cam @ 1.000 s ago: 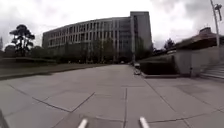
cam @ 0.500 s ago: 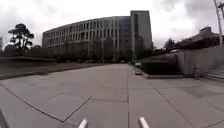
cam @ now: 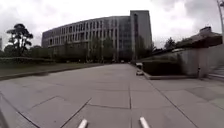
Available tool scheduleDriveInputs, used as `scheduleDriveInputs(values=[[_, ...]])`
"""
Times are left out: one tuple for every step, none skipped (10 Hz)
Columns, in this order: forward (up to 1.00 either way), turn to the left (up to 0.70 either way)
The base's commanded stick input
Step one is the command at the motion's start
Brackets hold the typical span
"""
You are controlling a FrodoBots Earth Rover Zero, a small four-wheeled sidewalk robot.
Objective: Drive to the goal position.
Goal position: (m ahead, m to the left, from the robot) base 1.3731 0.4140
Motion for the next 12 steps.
scheduleDriveInputs(values=[[0.5, 0.0], [0.5, 0.0], [0.5, 0.0], [0.5, 0.0], [0.5, 0.0], [0.5, 0.0], [0.5, 0.0], [0.5, 0.0], [0.5, 0.0], [0.5, 0.0], [0.5, -0.34], [0.5, -0.5]])
